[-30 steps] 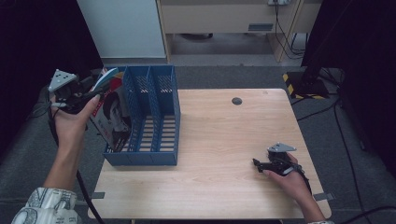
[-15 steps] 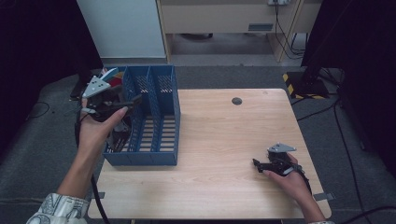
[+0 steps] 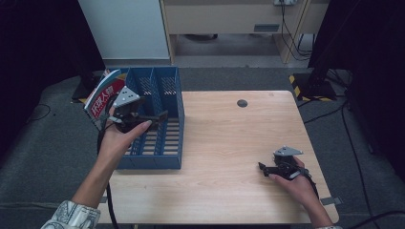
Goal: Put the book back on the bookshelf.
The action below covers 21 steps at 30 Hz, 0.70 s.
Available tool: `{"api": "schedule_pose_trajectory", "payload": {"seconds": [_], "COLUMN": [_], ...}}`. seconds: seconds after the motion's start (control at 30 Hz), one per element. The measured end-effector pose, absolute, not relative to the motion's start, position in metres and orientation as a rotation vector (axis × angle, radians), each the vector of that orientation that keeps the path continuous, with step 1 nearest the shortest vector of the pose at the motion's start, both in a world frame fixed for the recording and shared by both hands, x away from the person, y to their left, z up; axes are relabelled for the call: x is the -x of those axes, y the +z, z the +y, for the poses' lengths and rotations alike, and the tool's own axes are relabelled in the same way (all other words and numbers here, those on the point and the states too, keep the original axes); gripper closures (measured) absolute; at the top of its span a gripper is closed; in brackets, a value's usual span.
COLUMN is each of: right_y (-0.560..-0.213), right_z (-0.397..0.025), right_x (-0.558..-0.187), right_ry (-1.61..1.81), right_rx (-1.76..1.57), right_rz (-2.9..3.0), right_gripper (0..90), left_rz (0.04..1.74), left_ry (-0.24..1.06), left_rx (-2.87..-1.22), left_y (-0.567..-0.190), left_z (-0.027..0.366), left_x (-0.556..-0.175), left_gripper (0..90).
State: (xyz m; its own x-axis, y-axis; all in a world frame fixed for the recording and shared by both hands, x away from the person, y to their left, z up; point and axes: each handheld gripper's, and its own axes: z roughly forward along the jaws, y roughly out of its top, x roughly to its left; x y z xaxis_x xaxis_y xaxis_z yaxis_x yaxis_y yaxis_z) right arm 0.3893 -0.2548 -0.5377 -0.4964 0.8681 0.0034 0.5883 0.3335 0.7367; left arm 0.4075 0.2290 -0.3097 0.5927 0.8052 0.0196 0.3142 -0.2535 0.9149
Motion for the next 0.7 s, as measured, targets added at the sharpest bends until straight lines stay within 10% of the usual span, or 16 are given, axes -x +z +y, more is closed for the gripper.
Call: {"api": "schedule_pose_trajectory", "payload": {"seconds": [0.7], "right_y": [-0.539], "right_z": [-0.252], "right_x": [-0.391], "right_ry": [0.938], "right_rx": [-1.339], "right_rz": [2.201], "right_gripper": [7.9], "left_rz": [0.855], "left_ry": [0.557], "left_rx": [-1.971], "left_y": [-0.351], "left_z": [0.17], "left_x": [-0.405], "left_gripper": [2.7]}}
